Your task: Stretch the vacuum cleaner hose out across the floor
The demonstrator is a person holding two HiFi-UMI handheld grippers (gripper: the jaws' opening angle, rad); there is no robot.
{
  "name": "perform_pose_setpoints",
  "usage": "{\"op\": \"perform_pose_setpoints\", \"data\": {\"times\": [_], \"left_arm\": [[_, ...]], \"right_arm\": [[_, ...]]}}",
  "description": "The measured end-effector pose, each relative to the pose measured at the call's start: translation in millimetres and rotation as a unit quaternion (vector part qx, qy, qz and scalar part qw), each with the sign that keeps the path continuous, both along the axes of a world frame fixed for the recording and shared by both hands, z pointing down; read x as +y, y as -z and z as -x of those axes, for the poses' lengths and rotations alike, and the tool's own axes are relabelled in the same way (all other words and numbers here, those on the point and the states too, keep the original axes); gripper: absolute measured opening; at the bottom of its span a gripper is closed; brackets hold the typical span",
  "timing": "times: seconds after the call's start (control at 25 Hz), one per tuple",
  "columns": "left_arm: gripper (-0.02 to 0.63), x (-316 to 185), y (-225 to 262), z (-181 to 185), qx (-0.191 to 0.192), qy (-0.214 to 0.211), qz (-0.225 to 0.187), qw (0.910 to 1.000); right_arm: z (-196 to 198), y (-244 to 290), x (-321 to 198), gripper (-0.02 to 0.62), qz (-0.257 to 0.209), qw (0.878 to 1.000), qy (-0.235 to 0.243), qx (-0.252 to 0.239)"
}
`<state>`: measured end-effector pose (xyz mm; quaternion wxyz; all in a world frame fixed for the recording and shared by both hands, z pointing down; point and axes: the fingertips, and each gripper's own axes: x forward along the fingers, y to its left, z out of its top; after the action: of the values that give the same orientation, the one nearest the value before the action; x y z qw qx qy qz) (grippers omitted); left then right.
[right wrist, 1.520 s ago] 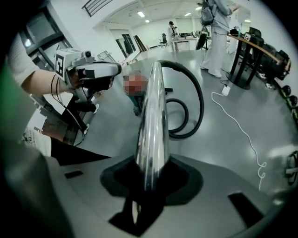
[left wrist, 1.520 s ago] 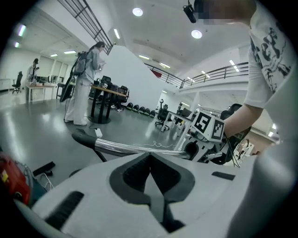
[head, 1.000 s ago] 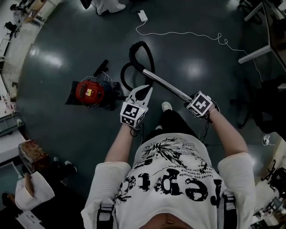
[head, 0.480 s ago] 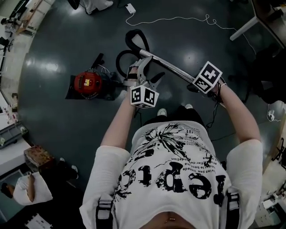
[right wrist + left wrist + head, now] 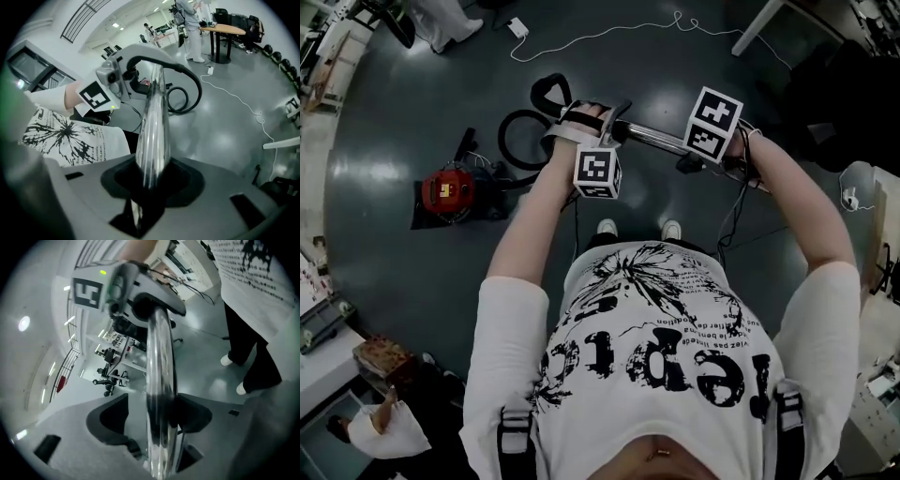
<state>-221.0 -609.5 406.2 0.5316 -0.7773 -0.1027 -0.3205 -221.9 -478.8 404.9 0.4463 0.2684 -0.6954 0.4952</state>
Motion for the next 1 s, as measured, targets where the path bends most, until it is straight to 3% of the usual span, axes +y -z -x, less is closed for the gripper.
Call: {"op": "perform_pose_setpoints", "data": {"times": [0.12, 0.2, 0.28, 0.36, 0.44, 0.56, 0.64, 0.68, 0.76, 0.8, 0.88, 0.96, 1.0], "left_arm": [[0.168, 31, -6, -32, -0.009, -0.008, -0.073, 0.9972], [0.141, 62, -14, -54, -0.021, -0.021, -0.066, 0.9973], [0.141, 94, -26, -73, -0.078, -0.042, -0.042, 0.9952], [0.140, 122, -35, -89, -0.145, -0.064, -0.030, 0.9870], [0.140, 145, -39, -103, -0.193, -0.078, -0.021, 0.9778], [0.140, 173, -40, -125, -0.236, -0.082, 0.001, 0.9683], [0.140, 192, -38, -142, -0.253, -0.078, 0.024, 0.9640], [0.140, 202, -36, -152, -0.260, -0.075, 0.036, 0.9621], [0.140, 223, -28, -173, -0.274, -0.069, 0.058, 0.9574], [0.140, 234, -24, -184, -0.285, -0.068, 0.070, 0.9535], [0.140, 259, -14, -202, -0.315, -0.074, 0.098, 0.9412], [0.140, 287, -3, -216, -0.348, -0.087, 0.133, 0.9238], [0.140, 300, 2, -222, -0.365, -0.096, 0.152, 0.9135]], "right_arm": [[-22, 4, 36, 0.127, -0.006, 1.000, -0.023, -0.018], [-35, -1, 67, 0.127, -0.004, 0.998, -0.051, -0.047], [-47, -5, 99, 0.129, 0.002, 0.994, -0.073, -0.084], [-60, -9, 126, 0.129, -0.005, 0.992, -0.080, -0.098], [-79, -13, 148, 0.129, -0.027, 0.995, -0.070, -0.067], [-119, -14, 169, 0.129, -0.073, 0.996, -0.046, 0.037], [-150, -6, 178, 0.129, -0.130, 0.982, -0.013, 0.137], [-166, 0, 180, 0.129, -0.165, 0.967, 0.009, 0.192], [-202, 11, 192, 0.129, -0.217, 0.922, 0.058, 0.316], [-221, 16, 200, 0.129, -0.232, 0.891, 0.083, 0.382], [-254, 31, 212, 0.129, -0.259, 0.817, 0.126, 0.500], [-273, 54, 218, 0.129, -0.293, 0.745, 0.150, 0.580], [-277, 65, 220, 0.129, -0.307, 0.715, 0.157, 0.608]]}}
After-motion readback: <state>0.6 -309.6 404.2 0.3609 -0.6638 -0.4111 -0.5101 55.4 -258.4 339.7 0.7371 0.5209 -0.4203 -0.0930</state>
